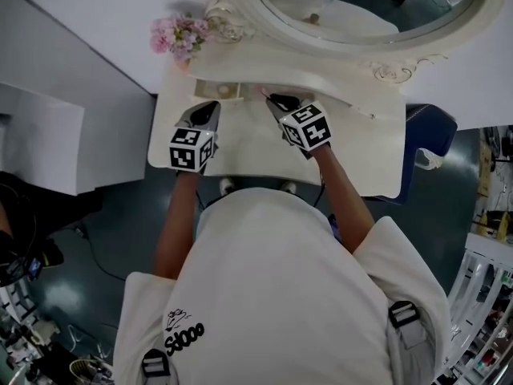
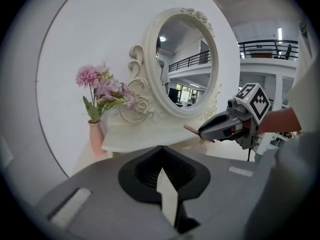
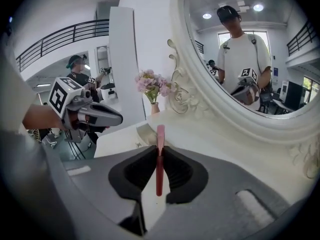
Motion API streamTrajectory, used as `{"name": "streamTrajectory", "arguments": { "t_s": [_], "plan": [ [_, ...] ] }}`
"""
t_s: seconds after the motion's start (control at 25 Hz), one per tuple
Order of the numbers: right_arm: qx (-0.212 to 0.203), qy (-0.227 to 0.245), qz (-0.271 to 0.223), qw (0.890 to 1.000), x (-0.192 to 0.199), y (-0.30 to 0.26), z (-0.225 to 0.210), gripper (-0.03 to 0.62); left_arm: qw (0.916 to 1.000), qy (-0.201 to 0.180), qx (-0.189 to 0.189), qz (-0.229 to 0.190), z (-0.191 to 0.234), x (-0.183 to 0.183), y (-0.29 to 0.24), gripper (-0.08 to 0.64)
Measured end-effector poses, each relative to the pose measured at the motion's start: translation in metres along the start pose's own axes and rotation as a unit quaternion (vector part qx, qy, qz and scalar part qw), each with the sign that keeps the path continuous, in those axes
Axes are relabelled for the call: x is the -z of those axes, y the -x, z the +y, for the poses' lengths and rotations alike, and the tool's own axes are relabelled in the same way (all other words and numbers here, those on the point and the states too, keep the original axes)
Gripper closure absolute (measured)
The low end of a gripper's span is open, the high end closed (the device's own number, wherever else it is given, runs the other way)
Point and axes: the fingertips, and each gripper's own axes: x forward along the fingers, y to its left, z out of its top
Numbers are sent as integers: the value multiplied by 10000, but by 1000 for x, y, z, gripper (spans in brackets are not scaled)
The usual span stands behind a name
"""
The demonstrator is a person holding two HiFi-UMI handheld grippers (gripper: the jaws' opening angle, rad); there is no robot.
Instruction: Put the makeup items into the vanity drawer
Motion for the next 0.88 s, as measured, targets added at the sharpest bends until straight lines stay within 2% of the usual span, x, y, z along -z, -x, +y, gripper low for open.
{"name": "streamTrajectory", "arguments": {
  "t_s": [0.36, 0.56, 0.88],
  "plan": [
    [-172, 164, 140, 9996, -34, -73, 34, 545, 9997, -72, -160, 193, 68, 11, 28, 541],
    [-281, 388, 517, 9975, -31, -111, 53, 545, 9996, -5, -146, 235, 97, 14, 33, 541],
    [-306, 826, 1114, 9899, -22, -152, 56, 545, 9994, 151, -177, 262, 130, 17, 39, 541]
  ]
}}
